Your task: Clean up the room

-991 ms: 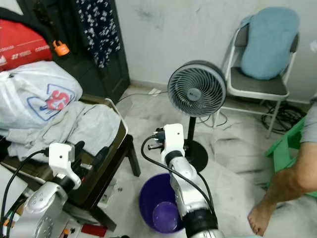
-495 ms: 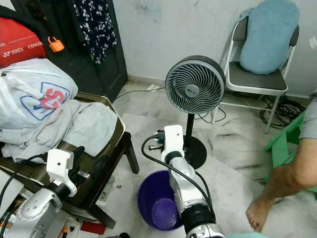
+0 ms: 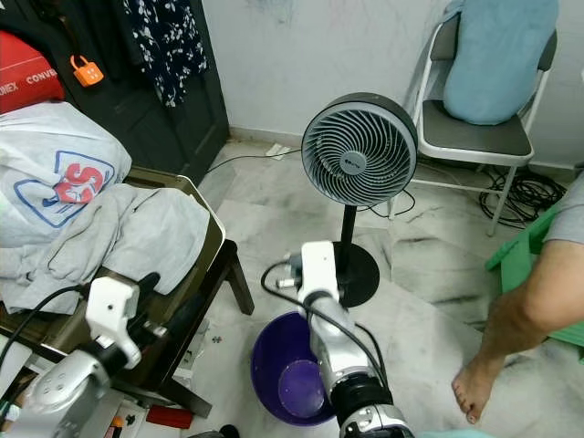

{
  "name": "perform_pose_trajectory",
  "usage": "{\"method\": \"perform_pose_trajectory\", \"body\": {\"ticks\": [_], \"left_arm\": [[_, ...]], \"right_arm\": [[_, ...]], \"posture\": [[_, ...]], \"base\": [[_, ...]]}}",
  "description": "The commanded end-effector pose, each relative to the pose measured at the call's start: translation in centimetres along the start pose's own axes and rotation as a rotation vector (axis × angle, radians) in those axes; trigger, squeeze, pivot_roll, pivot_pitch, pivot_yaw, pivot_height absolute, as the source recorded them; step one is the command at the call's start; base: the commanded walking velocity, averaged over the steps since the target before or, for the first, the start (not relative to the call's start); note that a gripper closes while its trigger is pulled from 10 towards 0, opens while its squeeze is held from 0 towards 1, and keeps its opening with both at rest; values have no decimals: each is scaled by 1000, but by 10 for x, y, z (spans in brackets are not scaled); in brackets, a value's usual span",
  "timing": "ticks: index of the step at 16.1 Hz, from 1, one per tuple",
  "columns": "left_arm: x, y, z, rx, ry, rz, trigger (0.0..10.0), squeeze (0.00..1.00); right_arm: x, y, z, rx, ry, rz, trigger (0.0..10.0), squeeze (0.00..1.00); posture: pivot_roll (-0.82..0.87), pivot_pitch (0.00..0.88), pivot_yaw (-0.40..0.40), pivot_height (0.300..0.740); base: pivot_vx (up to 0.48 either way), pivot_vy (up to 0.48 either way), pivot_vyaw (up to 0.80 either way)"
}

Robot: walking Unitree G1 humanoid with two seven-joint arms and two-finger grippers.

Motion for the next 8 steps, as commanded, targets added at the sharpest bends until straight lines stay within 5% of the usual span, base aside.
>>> {"method": "perform_pose_trajectory", "body": {"ticks": [1, 5, 8], "left_arm": [[1, 6, -1, 0, -16, -16, 10000, 0], [-2, 20, -7, -1, -35, -66, 10000, 0], [-1, 30, -15, 15, -51, -91, 10000, 0]], "right_arm": [[-5, -1, -8, 19, -10, -49, 10000, 0], [-10, -5, -21, 30, 13, -114, 10000, 0], [-33, 0, -22, -19, -8, -275, 10000, 0]], "posture": [[78, 175, 83, 740], [111, 205, 106, 740], [130, 224, 112, 740]], "base": [[0, 0, 0], [0, 0, 0], [0, 0, 0]]}}
Point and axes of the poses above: a point about 5 cm out from each wrist's last joint towards the gripper, its own y axis pointing back from the gripper into the wrist, its own x axis along the axis of the wrist's last joint, z = x × y, the point moved 1 cm from there along -y, pointing out of the wrist towards the gripper, and after that the axes turned 15 degrees about y, right-handed, at the moved point
